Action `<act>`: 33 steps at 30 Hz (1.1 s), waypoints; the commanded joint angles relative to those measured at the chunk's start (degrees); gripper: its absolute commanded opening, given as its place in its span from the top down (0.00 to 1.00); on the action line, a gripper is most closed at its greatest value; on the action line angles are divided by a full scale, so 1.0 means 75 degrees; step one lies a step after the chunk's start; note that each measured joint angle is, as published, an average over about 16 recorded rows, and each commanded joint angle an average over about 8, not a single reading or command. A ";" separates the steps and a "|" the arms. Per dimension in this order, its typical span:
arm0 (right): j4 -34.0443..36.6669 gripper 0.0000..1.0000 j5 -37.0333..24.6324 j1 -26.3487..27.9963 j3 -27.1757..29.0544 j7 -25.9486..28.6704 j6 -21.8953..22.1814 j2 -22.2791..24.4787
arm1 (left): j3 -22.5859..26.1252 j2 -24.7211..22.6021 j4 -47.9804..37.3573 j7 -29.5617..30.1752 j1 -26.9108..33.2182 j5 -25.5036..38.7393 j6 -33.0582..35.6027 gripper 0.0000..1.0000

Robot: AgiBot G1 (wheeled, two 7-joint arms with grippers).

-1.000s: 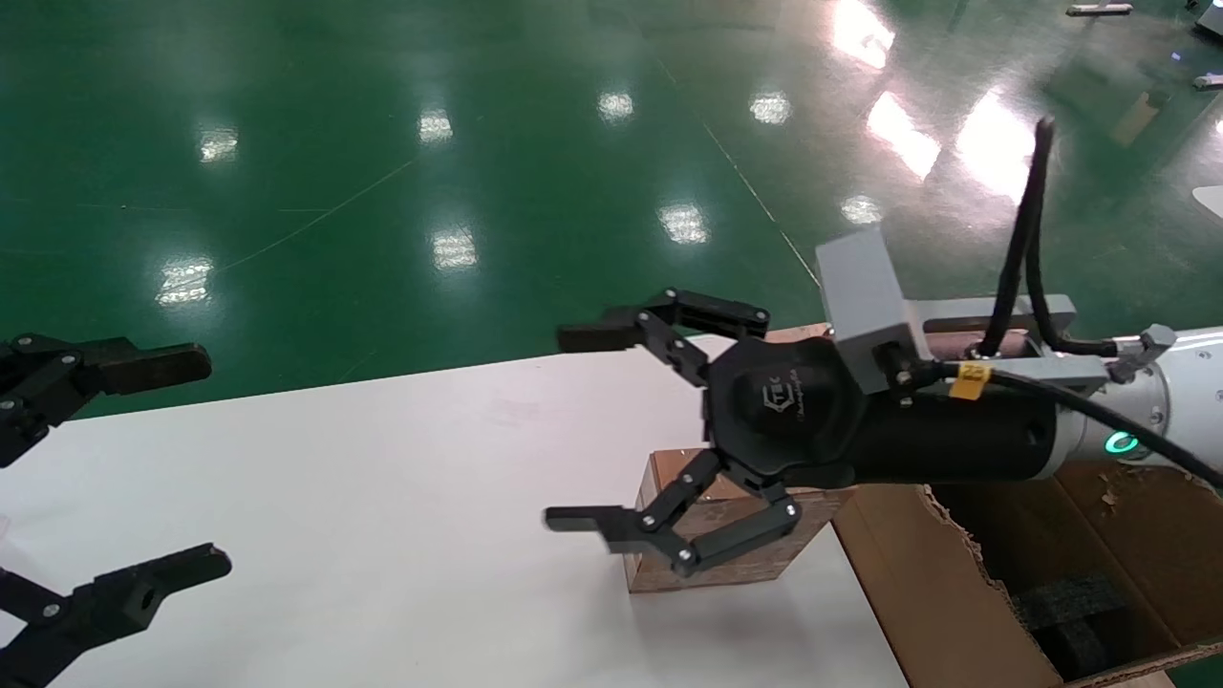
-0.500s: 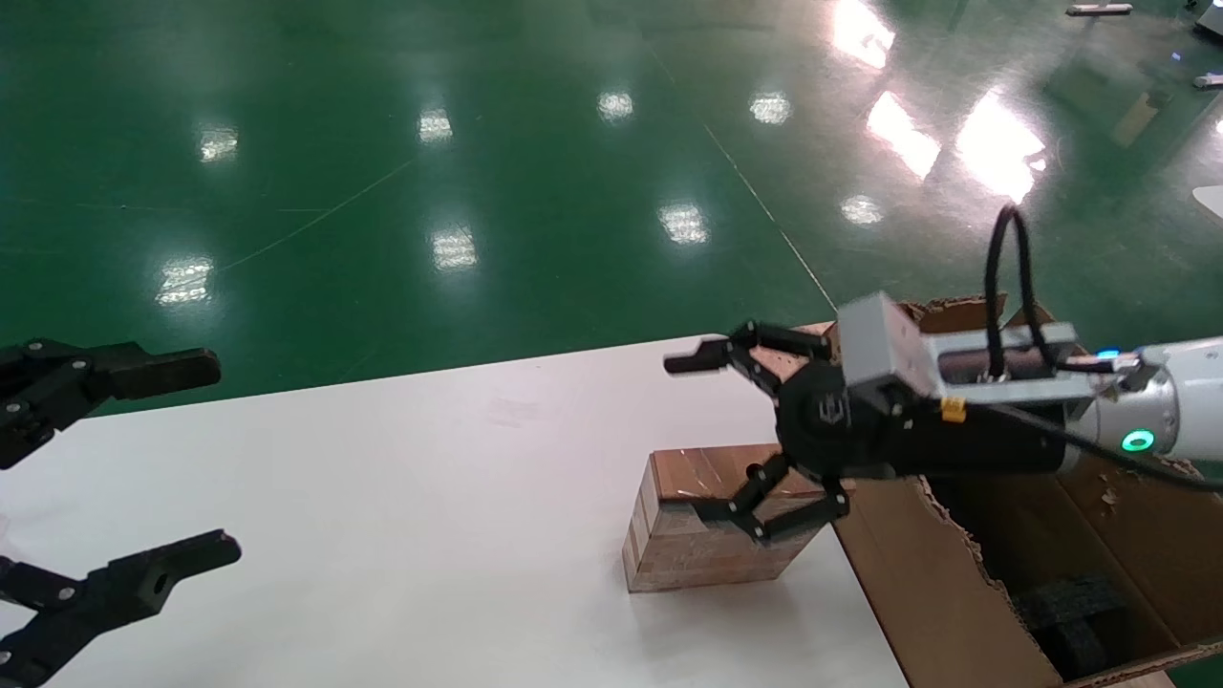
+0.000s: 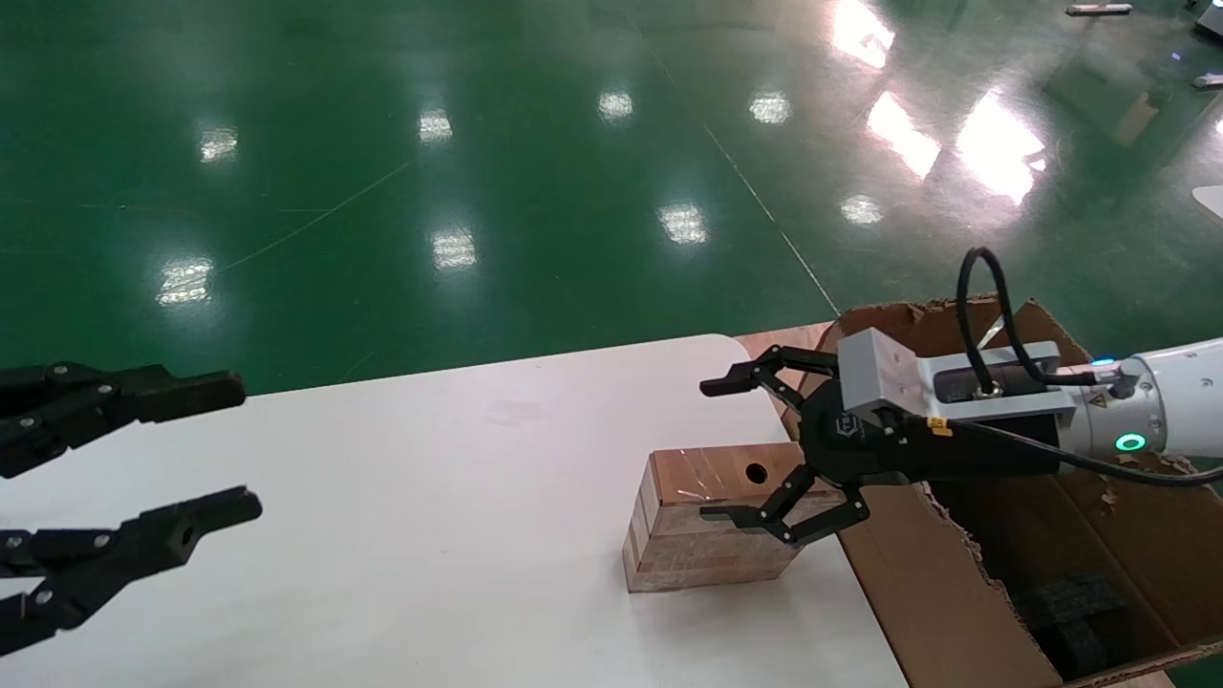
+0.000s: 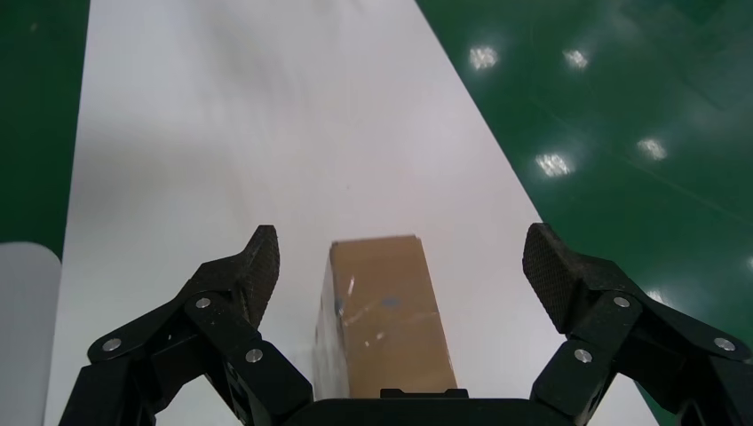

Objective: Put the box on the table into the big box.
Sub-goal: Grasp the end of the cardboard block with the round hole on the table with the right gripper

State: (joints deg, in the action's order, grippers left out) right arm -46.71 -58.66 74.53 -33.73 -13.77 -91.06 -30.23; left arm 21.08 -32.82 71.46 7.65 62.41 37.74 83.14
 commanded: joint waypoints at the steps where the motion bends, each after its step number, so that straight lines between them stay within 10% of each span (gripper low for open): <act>1: 0.0142 0.00 -0.0048 0.0129 -0.0204 -0.0133 -0.0008 -0.0020 | 0.0000 0.0000 0.0000 0.0000 0.0000 0.0000 0.0000 1.00; 33: 0.2078 0.00 0.0539 0.0962 -0.1964 -0.1277 0.0004 -0.0233 | 0.0001 0.0000 0.0000 0.0000 0.0000 -0.0001 0.0000 1.00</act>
State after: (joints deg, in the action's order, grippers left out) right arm -31.35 -54.44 81.66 -48.44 -23.20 -90.93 -31.79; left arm 21.09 -32.82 71.46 7.64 62.41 37.74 83.14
